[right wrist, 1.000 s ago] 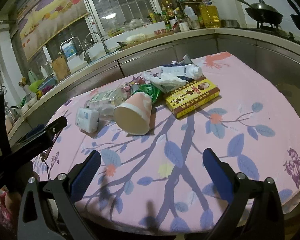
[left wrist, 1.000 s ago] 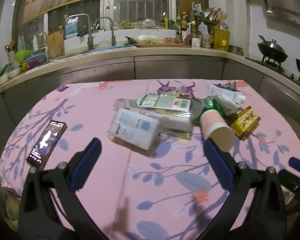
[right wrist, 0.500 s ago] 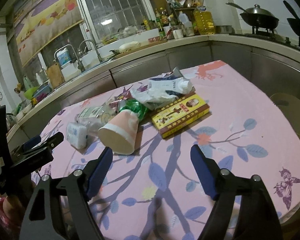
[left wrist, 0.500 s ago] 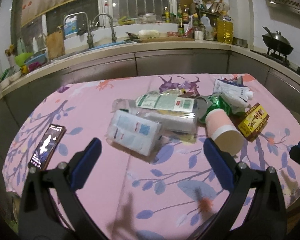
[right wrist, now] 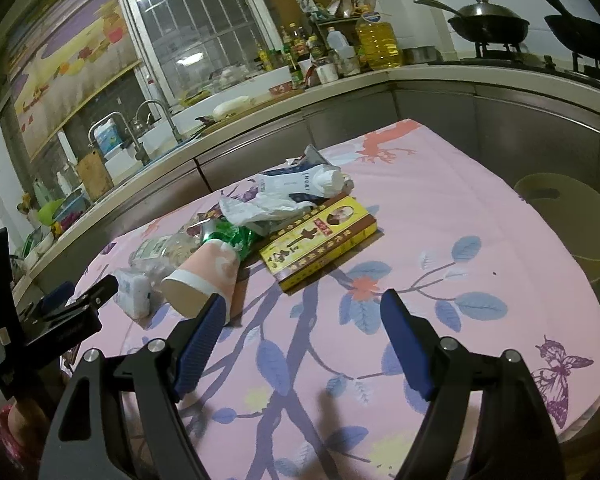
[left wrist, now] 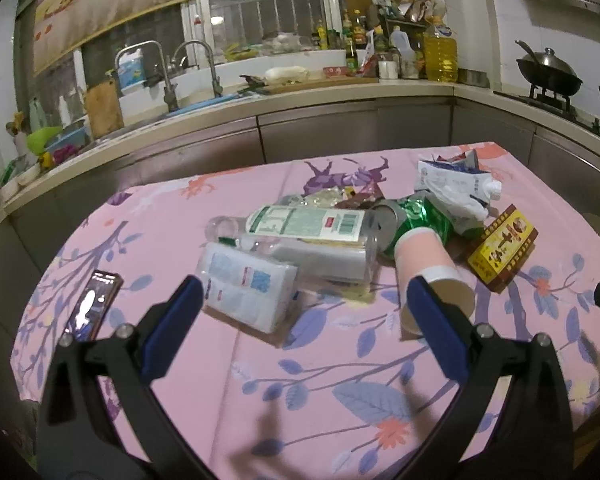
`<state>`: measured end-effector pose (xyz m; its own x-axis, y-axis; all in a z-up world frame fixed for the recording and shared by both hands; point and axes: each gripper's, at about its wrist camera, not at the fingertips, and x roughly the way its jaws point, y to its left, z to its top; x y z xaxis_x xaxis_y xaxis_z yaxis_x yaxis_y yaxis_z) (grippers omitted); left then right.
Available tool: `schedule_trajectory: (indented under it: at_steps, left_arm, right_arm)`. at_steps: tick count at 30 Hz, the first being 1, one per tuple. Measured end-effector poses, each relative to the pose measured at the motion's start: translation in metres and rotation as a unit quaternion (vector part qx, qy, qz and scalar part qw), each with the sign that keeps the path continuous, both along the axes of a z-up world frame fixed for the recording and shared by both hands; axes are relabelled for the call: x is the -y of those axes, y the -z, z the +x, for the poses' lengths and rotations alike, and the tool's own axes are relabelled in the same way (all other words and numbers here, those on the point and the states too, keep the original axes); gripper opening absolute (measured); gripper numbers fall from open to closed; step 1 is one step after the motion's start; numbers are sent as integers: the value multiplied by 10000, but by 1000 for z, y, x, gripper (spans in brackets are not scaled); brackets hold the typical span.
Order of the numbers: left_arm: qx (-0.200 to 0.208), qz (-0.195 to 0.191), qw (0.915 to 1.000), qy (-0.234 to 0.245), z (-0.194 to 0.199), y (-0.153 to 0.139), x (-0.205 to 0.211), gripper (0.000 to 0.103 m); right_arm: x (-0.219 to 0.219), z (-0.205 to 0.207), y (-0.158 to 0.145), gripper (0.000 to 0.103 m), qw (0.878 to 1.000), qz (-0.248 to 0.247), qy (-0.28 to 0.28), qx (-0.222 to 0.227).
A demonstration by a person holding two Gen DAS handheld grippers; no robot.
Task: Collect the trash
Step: 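Move both tools toward the trash pile on the pink tablecloth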
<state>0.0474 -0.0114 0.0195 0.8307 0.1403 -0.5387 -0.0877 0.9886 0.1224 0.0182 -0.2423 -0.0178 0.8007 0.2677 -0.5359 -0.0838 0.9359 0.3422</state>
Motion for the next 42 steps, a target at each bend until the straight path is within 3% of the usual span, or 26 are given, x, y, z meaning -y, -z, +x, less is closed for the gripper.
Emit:
schedule_trajectory:
  at_steps: [18, 28, 42]
  left_arm:
    - [-317, -10, 9995, -4, 14, 17, 2, 98]
    - [-663, -294, 9973, 86, 22, 27, -5, 98]
    - [-743, -428, 9962, 171, 21, 29, -4, 98]
  right_arm:
    - [13, 12, 14, 76, 9995, 173, 131, -231]
    - [14, 17, 19, 76, 9990, 219, 133, -354]
    - [14, 18, 19, 76, 9990, 225, 132, -360]
